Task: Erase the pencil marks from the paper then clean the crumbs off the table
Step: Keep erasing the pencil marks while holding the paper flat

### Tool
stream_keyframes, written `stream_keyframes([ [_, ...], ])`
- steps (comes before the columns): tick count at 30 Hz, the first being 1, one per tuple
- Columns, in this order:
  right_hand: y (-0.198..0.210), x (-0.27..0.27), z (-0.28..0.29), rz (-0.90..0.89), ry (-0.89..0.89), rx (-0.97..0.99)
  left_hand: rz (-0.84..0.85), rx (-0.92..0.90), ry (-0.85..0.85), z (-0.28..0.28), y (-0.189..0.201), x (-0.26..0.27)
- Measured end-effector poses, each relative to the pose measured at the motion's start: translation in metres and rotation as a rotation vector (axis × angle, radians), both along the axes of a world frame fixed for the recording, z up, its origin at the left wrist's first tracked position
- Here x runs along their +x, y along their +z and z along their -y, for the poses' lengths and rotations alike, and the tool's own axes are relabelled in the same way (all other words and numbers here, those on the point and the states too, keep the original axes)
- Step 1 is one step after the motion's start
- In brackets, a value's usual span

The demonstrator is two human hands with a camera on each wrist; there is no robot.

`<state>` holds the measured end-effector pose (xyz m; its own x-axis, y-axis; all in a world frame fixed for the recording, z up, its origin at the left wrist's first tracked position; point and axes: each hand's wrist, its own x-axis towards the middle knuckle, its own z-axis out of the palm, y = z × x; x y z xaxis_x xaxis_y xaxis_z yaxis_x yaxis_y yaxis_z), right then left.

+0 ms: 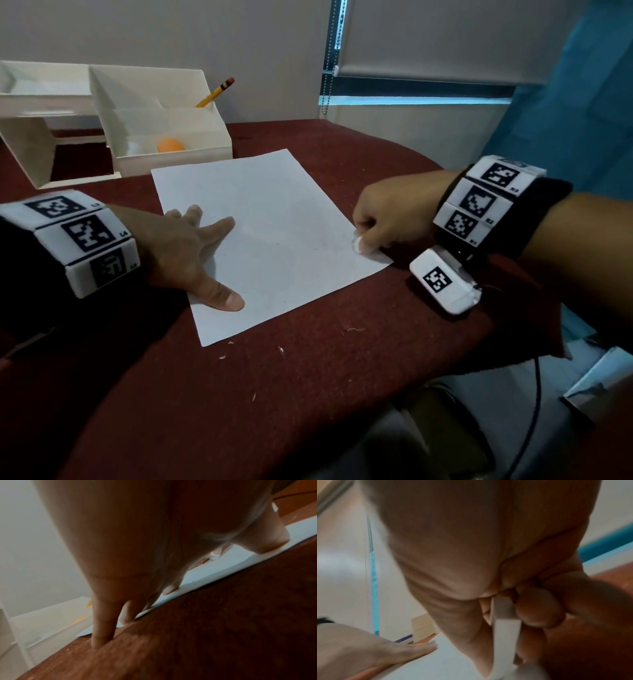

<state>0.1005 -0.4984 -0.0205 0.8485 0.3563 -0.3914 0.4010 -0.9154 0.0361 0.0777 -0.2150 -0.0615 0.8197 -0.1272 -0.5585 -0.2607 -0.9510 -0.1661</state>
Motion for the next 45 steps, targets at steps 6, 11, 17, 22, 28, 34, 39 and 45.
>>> stream_keyframes([
  [6, 0.001, -0.001, 0.013, 0.055, -0.001, -0.047, 0.018, 0.003, -0.021, -0.003, -0.005, 0.004],
  [11, -0.007, -0.014, -0.008, 0.051, 0.095, 0.126, 0.018, 0.017, -0.021, -0.002, -0.004, 0.003],
  [17, -0.007, 0.013, 0.0, 0.171, 0.004, 0.054, 0.004, 0.009, -0.001, 0.0, 0.001, 0.0],
  [22, -0.01, 0.021, 0.0, 0.164, 0.004, 0.119, 0.049, 0.041, 0.0, 0.017, 0.025, 0.001],
  [28, -0.01, 0.024, -0.004, 0.168, 0.01, 0.135, 0.121, -0.123, -0.121, 0.064, 0.031, 0.027],
  [34, -0.009, 0.004, -0.005, -0.047, 0.107, 0.178, 0.041, -0.045, -0.137, 0.082, 0.01, 0.031],
  [39, -0.009, 0.018, -0.001, 0.154, 0.068, 0.128, 0.111, -0.068, -0.18, 0.088, 0.01, 0.026],
  [45, -0.007, 0.017, -0.008, 0.033, 0.129, 0.095, 0.093, -0.066, -0.226, 0.096, 0.006, 0.028],
])
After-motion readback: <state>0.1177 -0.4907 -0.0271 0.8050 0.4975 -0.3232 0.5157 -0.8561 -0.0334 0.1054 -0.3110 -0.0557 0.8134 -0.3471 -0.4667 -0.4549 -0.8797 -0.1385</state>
